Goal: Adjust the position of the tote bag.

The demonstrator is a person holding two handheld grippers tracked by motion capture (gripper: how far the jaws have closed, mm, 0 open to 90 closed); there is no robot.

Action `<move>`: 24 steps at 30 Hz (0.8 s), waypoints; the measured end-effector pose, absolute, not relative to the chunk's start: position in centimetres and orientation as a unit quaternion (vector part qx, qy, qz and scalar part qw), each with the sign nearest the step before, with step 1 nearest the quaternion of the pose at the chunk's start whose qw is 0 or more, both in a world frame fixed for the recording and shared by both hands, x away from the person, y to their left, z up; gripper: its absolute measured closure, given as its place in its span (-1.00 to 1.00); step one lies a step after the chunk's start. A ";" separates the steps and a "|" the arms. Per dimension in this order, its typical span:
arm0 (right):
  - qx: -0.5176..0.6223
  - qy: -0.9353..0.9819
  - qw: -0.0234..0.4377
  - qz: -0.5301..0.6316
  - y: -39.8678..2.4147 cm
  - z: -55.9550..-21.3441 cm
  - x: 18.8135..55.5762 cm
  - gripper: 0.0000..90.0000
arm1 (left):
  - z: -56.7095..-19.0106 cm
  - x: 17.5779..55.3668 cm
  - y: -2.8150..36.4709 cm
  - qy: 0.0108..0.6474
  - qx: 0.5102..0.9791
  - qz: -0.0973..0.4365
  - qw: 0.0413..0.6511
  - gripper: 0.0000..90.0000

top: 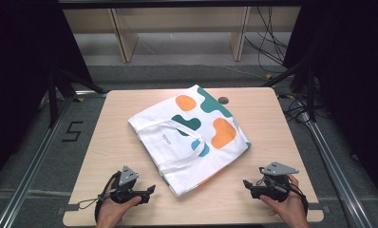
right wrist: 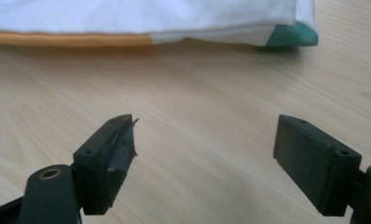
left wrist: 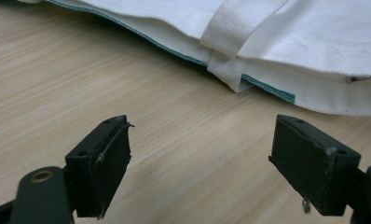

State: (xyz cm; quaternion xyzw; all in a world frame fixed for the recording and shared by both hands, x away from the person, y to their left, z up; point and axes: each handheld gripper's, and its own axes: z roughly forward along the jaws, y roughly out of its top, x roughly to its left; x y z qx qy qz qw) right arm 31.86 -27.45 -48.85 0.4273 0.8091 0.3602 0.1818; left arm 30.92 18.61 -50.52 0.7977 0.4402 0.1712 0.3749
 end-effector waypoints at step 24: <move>0.413 0.815 0.196 0.355 -27.7 -49.1 32.4 -0.54 | -50.2 30.7 17.7 0.406 0.803 0.158 0.406 -0.20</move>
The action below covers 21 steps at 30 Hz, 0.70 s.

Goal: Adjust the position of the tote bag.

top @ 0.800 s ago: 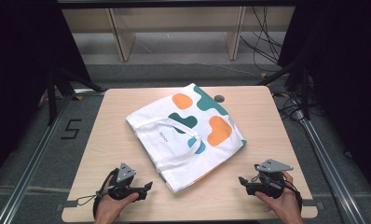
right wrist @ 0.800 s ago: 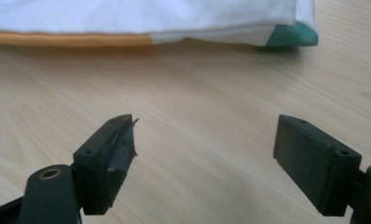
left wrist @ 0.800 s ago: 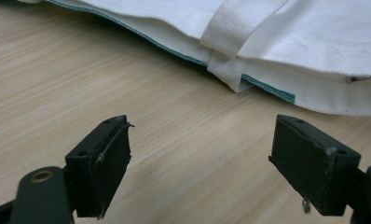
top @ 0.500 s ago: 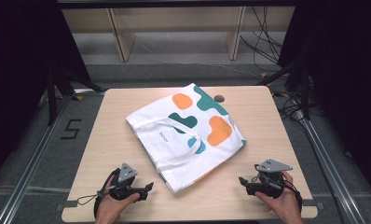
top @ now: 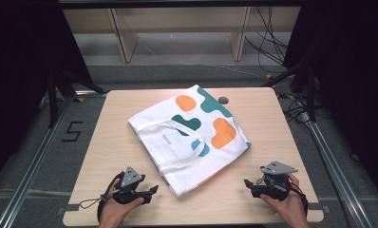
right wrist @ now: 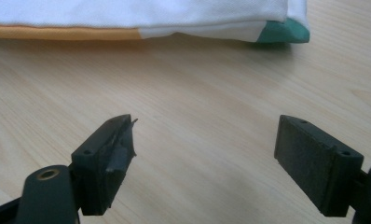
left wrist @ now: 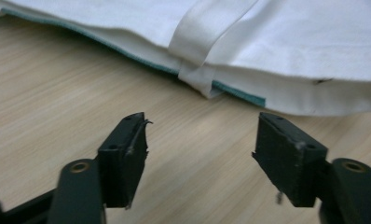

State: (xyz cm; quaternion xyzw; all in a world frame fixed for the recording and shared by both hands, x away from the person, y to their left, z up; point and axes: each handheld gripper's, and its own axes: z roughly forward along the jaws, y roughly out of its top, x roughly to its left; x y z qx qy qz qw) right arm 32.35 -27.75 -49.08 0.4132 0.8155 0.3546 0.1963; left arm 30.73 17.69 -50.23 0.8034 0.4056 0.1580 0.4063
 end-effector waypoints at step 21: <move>0.415 0.823 0.186 0.341 -27.3 -49.2 32.5 -0.50 | -49.6 33.3 15.5 0.370 0.805 0.199 0.419 0.18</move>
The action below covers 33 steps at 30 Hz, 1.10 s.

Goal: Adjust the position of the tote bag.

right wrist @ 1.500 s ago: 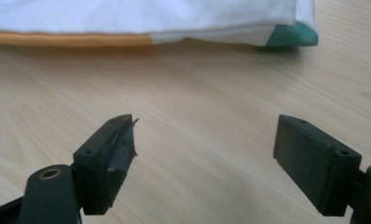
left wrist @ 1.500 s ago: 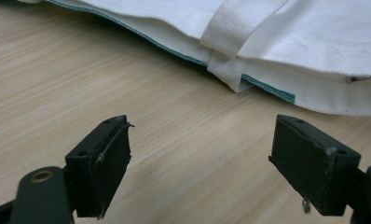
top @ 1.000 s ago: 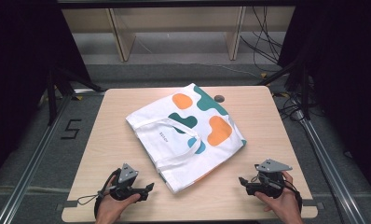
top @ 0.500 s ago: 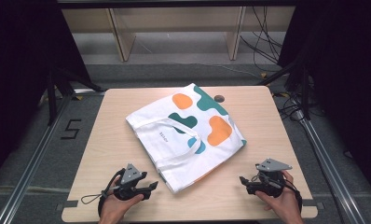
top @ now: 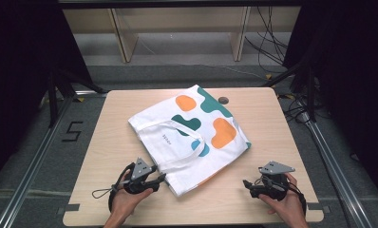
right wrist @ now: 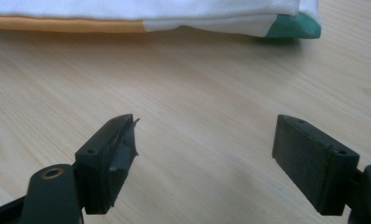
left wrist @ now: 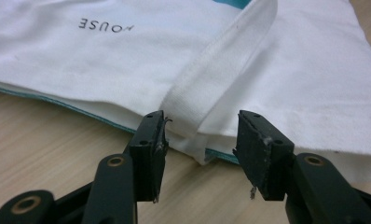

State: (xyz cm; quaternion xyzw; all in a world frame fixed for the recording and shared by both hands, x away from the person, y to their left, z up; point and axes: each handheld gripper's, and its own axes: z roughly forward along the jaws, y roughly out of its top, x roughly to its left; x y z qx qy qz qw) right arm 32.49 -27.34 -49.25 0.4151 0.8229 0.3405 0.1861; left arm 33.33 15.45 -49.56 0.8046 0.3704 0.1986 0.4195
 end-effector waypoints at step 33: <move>0.404 0.831 0.178 0.338 -27.1 -49.3 32.4 -0.49 | -48.3 34.5 13.0 0.298 0.828 0.258 0.399 0.21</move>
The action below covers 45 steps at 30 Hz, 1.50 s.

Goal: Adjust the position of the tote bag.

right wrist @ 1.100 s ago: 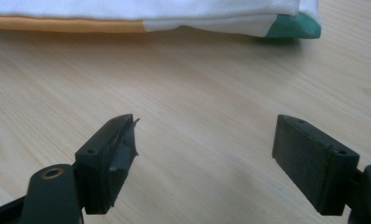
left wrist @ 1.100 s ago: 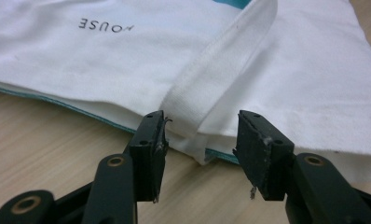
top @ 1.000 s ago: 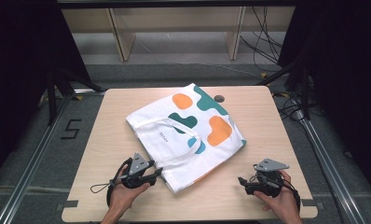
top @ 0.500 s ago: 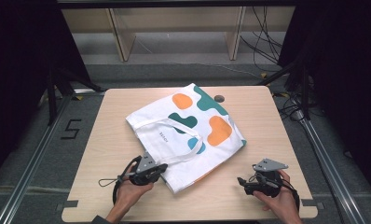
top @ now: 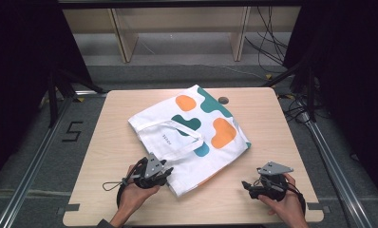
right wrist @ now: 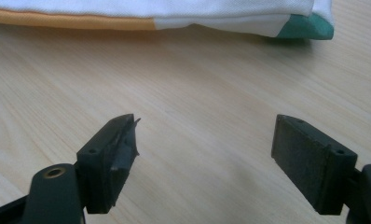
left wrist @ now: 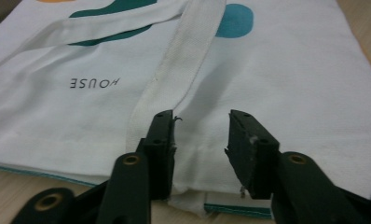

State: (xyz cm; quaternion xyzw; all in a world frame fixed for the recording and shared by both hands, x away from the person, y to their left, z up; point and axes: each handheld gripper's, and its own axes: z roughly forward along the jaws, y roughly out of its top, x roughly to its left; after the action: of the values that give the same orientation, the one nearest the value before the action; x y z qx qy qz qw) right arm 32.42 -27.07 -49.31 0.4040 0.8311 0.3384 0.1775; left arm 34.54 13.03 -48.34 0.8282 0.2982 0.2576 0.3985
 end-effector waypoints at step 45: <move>0.424 0.813 0.191 0.349 -29.0 -48.9 32.6 -0.46 | -49.5 35.1 4.5 0.244 0.860 0.113 0.434 0.87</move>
State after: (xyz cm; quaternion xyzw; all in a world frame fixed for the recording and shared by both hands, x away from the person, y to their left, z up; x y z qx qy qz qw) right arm 32.63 -29.02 -48.94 0.4242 0.8134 0.3494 0.1906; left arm 35.07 4.46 -49.51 0.8597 0.2442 0.1134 0.4342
